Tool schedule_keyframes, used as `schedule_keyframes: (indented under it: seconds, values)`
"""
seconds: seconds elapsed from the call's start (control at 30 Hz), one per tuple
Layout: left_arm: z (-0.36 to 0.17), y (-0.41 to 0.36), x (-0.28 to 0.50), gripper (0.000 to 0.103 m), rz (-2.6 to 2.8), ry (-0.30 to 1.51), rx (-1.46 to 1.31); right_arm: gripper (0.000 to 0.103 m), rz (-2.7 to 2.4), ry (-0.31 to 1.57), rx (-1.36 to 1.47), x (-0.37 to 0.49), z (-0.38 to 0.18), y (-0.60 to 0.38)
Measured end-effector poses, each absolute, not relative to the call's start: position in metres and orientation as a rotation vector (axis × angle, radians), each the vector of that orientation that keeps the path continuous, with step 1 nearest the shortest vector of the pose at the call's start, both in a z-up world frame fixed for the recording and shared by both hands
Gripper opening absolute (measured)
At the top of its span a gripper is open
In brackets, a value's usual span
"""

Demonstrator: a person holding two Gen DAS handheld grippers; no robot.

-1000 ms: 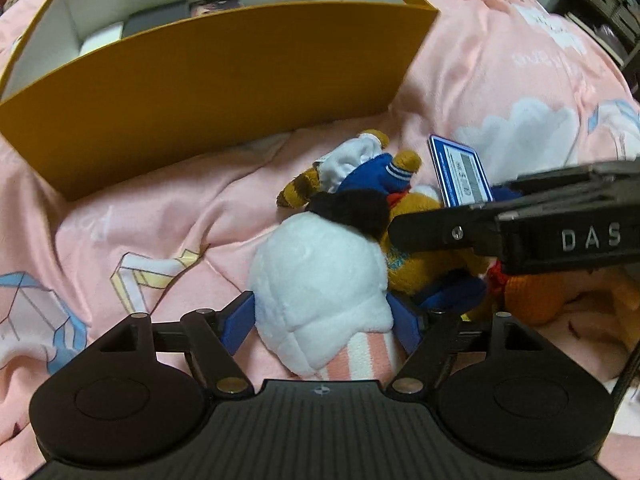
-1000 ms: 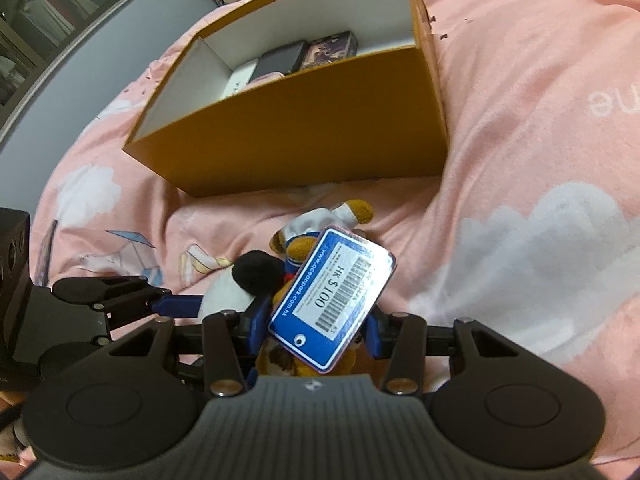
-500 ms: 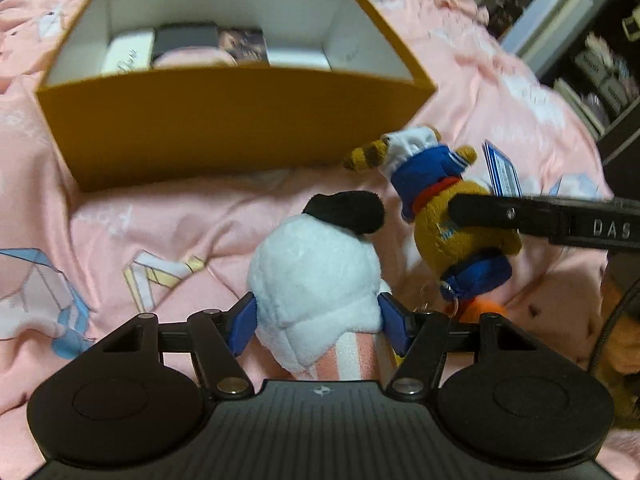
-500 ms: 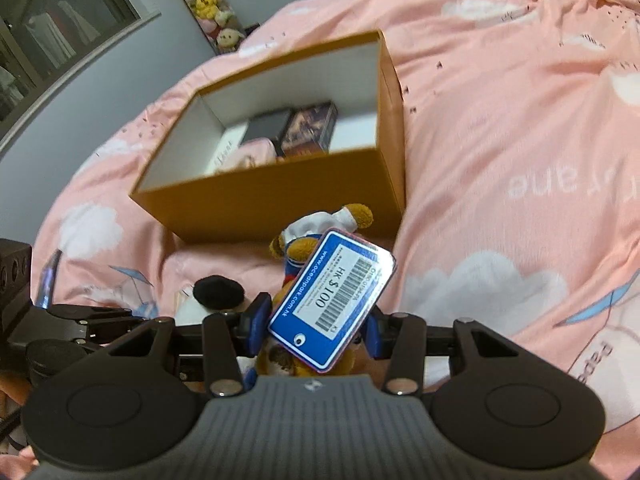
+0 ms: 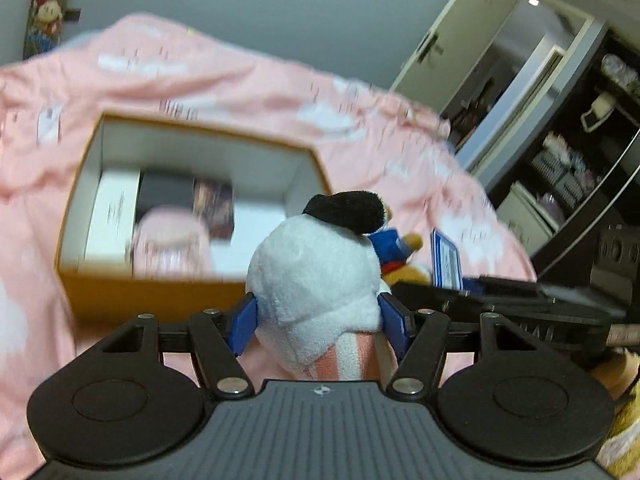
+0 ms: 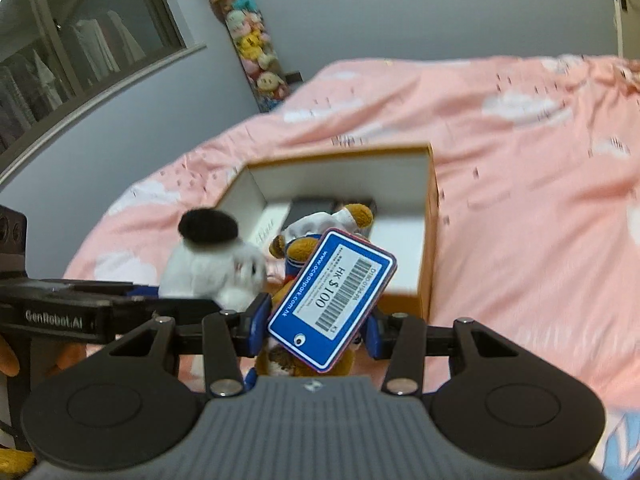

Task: Organize objects
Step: 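Lift the white plush with the left gripper while the right lifts the tagged plush over the shoebox, then lower the white plush into the shoebox and open the left gripper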

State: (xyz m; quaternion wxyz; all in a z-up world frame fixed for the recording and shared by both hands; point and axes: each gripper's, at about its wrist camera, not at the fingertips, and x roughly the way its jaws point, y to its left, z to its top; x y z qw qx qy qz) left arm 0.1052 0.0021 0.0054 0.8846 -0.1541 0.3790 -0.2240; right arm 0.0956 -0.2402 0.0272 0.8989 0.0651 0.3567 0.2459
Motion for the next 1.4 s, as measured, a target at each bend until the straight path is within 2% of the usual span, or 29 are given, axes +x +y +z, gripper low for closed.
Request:
schedule_keyframes:
  seconds: [0.17,0.3,0.77,1.4]
  values:
    - [0.021,-0.002,0.139,0.073,-0.456,0.728,-0.327,0.049,0.490,0.674,0.100,0.114,0.048,-0.233]
    - [0.013,-0.006,0.161,0.073,-0.445,0.736,-0.334,0.049,0.451,0.664,0.045,0.136,0.049,-0.224]
    - [-0.055,-0.005,0.224,0.073,-0.450,0.919,-0.393,0.048,0.400,0.849,-0.032,0.210,-0.008,-0.211]
    - [-0.089,-0.003,0.240,0.075,-0.416,1.032,-0.341,0.045,0.399,0.933,-0.321,0.231,-0.041,-0.169]
